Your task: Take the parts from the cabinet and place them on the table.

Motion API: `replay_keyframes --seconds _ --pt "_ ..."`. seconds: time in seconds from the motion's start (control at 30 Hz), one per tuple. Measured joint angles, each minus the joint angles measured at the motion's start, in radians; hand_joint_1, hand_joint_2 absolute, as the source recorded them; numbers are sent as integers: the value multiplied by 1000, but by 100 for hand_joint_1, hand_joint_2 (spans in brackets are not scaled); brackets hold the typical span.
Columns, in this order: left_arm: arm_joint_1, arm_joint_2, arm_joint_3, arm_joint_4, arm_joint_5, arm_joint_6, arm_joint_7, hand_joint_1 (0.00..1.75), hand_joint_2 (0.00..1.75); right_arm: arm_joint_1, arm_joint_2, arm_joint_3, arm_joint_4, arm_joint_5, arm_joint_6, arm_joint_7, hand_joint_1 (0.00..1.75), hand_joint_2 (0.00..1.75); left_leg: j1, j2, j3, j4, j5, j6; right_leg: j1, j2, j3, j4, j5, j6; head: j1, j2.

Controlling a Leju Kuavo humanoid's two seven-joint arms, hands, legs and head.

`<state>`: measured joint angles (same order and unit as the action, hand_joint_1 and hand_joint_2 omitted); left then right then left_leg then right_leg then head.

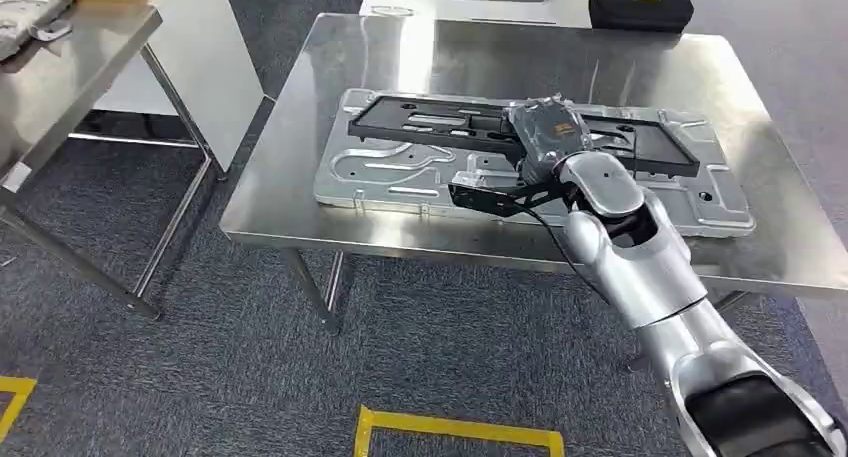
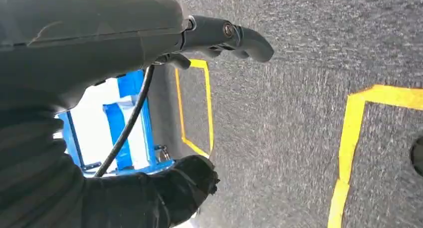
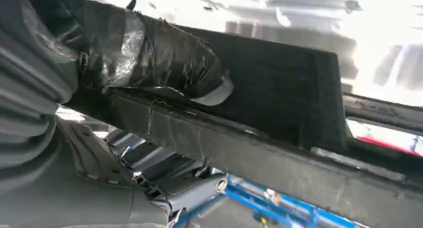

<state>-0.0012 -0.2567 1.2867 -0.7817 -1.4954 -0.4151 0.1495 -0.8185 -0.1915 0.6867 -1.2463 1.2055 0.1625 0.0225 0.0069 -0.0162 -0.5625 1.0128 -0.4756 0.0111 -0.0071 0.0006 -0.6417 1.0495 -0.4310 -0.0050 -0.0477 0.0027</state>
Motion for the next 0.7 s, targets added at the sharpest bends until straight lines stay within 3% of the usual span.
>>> replay_keyframes --seconds 0.07,0.1,0.2,0.23,0.27,0.3,0.37,0.43,0.5,0.53,0.57,0.6,0.63,0.7 --pt "-3 19 0 18 0 8 2 0 175 12 12 0 1 6 0 4 175 175 0 3 3 10 -15 -13 -14 0 19 -17 0 -9 0 0" --pt "-4 26 0 28 0 9 3 0 175 13 20 0 1 8 -2 5 175 175 -1 6 -16 56 -35 -16 -15 -1 26 -19 -5 -19 -2 0" --pt "-6 37 0 48 0 10 3 0 175 20 32 0 3 8 -3 4 175 175 4 8 -150 277 -111 -26 -12 -1 39 -19 -19 -28 -2 0" --pt "-5 39 0 55 0 10 3 0 175 23 35 0 5 8 -3 4 175 175 4 8 -181 312 -106 -27 -11 -1 44 -19 -24 -27 -2 0" --pt "-4 40 0 60 0 10 3 0 175 28 37 0 7 8 -3 4 175 175 5 9 -186 293 -70 -27 -11 -1 53 -18 -30 -27 -2 0" --pt "-4 42 0 63 0 10 3 0 175 29 38 0 7 8 -3 4 175 175 5 9 -169 238 -23 -26 -10 0 62 -18 -36 -26 -2 0" --pt "-1 48 0 67 0 11 3 0 175 29 42 0 7 8 -3 4 175 175 4 9 -96 52 93 -14 -10 0 83 -18 -52 -22 -2 0" --pt "-3 53 0 71 0 11 2 0 175 26 44 0 7 8 -3 4 175 175 -5 8 -69 2 74 -3 -4 3 83 -16 -59 -12 -2 0" --pt "-6 55 0 74 0 16 5 0 175 28 46 0 8 9 -3 4 175 175 -8 9 -73 7 67 3 -7 1 83 -21 -62 -3 -2 0" --pt "-6 59 0 78 0 29 10 0 175 28 50 0 8 13 -4 3 175 175 -7 9 -70 0 66 7 -5 1 87 -24 -65 3 -1 0" --pt "-7 60 0 89 0 44 17 0 175 29 55 0 8 23 -6 3 175 175 7 10 -54 -15 69 11 -5 1 86 -21 -74 8 -2 0" --pt "-6 70 0 107 0 62 22 0 175 29 59 0 14 35 -11 3 175 175 5 10 -43 -21 67 15 -6 0 77 10 -85 12 2 0" --pt "-5 78 0 128 0 78 26 0 175 30 66 0 21 45 -21 3 175 175 5 11 -40 -21 63 20 -6 1 44 71 -112 13 2 0" --pt "-9 99 0 166 0 104 32 0 175 42 77 2 40 56 -36 4 175 175 4 11 -34 -18 53 27 -9 0 -60 240 -166 19 2 0"
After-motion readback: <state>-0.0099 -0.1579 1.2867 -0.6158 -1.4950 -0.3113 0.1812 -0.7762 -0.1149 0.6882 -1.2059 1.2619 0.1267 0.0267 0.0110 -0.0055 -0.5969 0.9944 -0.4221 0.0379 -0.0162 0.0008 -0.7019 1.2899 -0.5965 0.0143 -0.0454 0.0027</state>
